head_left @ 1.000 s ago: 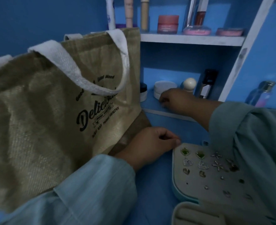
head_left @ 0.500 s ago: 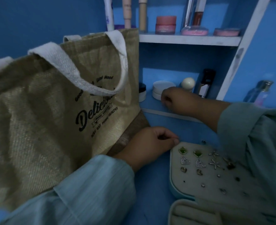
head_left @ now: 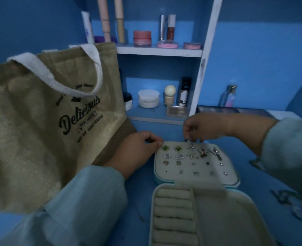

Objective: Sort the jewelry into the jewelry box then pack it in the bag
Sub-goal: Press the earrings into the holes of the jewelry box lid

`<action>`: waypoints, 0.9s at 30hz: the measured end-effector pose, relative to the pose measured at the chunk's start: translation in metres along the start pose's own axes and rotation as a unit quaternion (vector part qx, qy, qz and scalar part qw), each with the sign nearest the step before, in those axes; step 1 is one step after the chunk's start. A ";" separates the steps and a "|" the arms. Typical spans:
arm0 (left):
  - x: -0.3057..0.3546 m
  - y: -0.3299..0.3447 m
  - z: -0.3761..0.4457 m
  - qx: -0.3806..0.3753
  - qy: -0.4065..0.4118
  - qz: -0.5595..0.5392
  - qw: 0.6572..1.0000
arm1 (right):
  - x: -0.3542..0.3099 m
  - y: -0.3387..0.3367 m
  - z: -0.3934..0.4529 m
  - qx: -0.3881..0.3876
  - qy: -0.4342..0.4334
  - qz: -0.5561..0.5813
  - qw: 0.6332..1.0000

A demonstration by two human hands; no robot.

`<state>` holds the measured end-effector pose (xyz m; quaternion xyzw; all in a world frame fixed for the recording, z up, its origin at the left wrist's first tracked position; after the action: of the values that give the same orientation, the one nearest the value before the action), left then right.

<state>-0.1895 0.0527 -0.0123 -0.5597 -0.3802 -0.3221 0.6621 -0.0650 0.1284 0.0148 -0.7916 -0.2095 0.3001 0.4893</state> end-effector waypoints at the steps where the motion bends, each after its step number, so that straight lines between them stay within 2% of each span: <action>1: 0.000 0.000 -0.002 0.008 0.001 -0.003 1.000 | 0.001 -0.001 -0.003 0.012 0.003 -0.008 1.000; 9: 0.009 -0.005 -0.017 0.054 0.027 -0.007 0.998 | 0.002 -0.002 -0.013 0.109 0.013 0.022 0.994; 12: 0.014 -0.007 -0.024 0.049 0.027 -0.025 0.998 | 0.001 -0.005 -0.017 0.141 0.008 0.029 0.990; 21: 0.020 -0.001 -0.039 0.014 0.023 -0.085 0.996 | 0.002 0.007 -0.019 0.142 0.023 0.035 0.989; 27: 0.021 -0.003 -0.040 0.003 0.034 -0.084 0.996 | 0.000 0.003 -0.023 0.183 0.028 0.041 0.982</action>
<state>-0.1753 0.0132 0.0040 -0.5122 -0.4039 -0.3946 0.6472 -0.0492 0.1125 0.0198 -0.7047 -0.1044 0.3311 0.6187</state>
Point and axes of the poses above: each hand's wrist, its own z-axis towards the middle knuckle, its own y-axis out of the palm, x = y × z, the point moved 9 cm from there along z, towards the middle knuckle, and after that the axes turned 4 degrees about -x, right-handed, at the moved point
